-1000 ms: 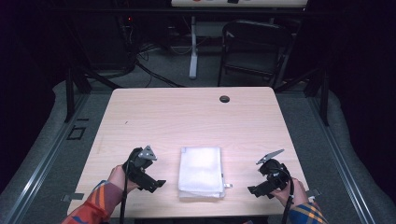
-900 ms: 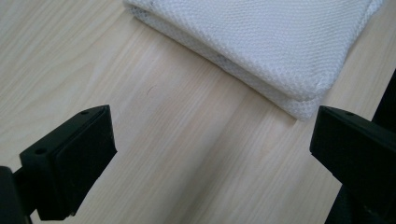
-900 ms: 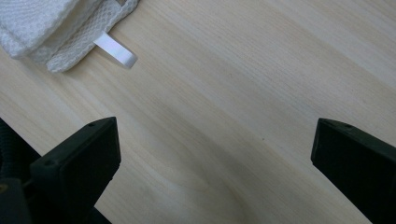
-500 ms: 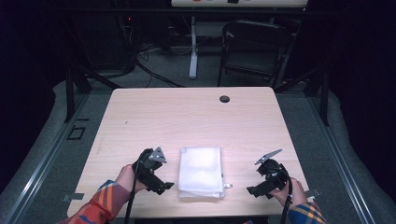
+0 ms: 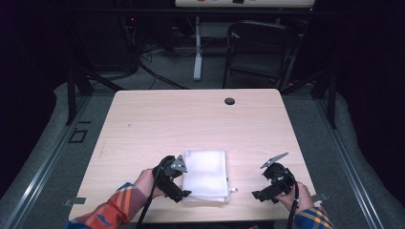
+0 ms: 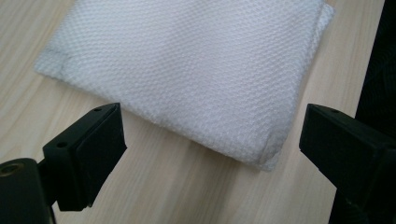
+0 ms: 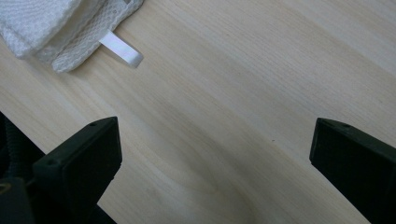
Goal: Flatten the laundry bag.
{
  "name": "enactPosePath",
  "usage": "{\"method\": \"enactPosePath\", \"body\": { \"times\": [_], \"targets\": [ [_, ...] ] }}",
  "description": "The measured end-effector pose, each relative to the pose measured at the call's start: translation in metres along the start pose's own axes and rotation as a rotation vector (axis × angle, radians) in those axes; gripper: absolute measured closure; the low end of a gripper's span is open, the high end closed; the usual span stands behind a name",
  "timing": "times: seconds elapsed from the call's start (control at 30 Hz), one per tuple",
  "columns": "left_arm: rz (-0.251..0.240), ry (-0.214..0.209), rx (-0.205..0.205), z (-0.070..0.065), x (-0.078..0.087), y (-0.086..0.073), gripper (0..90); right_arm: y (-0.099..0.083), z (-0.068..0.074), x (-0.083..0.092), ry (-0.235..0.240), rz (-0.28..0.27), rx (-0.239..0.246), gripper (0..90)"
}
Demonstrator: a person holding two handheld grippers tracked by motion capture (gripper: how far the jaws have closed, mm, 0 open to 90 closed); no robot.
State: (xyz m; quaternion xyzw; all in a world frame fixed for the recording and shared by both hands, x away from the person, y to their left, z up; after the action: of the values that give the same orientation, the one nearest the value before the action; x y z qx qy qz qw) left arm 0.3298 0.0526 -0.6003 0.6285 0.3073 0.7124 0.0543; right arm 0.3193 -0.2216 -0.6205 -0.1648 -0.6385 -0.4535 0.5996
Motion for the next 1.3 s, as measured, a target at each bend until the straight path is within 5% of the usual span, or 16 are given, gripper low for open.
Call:
{"method": "enactPosePath", "body": {
  "times": [0.57,1.13,1.3],
  "targets": [
    [0.053,-0.059,-0.091,-0.020,-0.027,0.010,15.7,-0.001,0.001,-0.001,0.016,0.011,-0.004,4.2],
    [0.120,0.009,-0.176,-0.025,-0.046,0.001,32.9,-0.002,0.006,-0.005,0.023,0.027,0.000,4.6],
    [0.116,0.011,-0.158,-0.024,-0.046,0.000,41.2,-0.001,0.006,-0.005,0.020,0.025,0.005,4.9]
  ]
}}
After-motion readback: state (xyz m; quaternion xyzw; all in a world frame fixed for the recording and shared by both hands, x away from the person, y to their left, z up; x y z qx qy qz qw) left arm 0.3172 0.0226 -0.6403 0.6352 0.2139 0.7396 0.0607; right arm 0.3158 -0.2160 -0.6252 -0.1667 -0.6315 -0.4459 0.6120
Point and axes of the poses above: each handheld gripper's, and its own axes: x roughly backward along the jaws, y roughly out of its top, z roughly to its left, the point moved 10 cm from there along -x, roughly forward along the jaws, and after that the axes turned 2 degrees about y, right-handed, at the moved point
